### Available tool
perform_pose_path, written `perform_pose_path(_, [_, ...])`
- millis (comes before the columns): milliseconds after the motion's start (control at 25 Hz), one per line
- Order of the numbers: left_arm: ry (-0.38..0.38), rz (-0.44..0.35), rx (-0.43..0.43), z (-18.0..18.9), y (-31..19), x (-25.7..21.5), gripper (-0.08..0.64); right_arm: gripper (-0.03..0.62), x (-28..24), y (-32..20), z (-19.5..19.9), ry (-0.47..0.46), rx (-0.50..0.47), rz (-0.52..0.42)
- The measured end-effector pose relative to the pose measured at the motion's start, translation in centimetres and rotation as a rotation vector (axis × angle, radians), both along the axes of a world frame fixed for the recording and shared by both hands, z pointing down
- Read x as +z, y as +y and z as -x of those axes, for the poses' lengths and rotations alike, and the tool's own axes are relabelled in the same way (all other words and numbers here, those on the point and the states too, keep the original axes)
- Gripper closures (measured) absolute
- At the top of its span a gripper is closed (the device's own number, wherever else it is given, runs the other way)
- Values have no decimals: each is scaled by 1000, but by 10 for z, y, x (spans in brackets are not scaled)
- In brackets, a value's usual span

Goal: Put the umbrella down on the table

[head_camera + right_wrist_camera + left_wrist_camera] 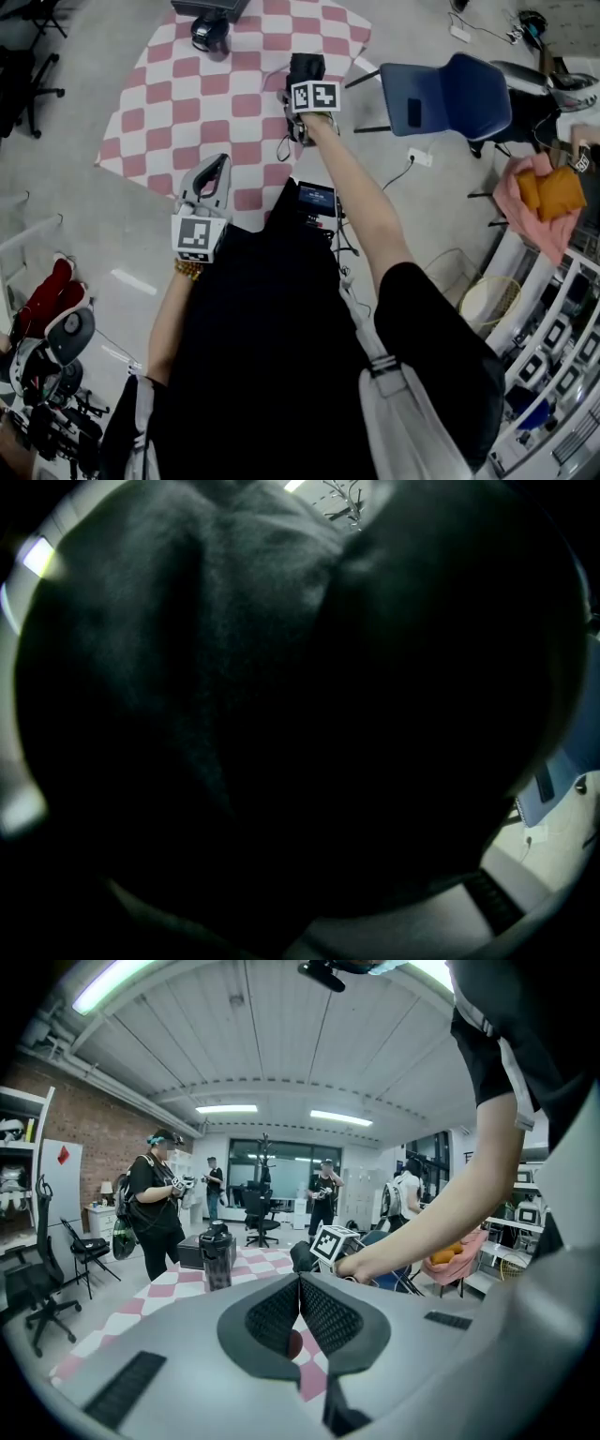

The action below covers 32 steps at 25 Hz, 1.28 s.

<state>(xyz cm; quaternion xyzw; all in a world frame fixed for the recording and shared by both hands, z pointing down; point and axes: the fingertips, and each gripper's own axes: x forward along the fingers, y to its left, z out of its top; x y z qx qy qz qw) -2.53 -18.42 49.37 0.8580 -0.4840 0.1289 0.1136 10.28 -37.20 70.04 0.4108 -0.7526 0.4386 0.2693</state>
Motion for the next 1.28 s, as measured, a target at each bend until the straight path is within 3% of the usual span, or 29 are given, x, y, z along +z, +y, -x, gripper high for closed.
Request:
perform_pose_path(400, [-7,20,-44,17,-11,11,546,428,33,-8,2,58,0,49])
perform_pose_path(720, [3,24,-74,28,-22,11,546,422,51,-10,6,135,-59,110])
perform_pose_path(1280, [8,39,-57,42,-27,20,546,420,57,-14,10,102,-44,200])
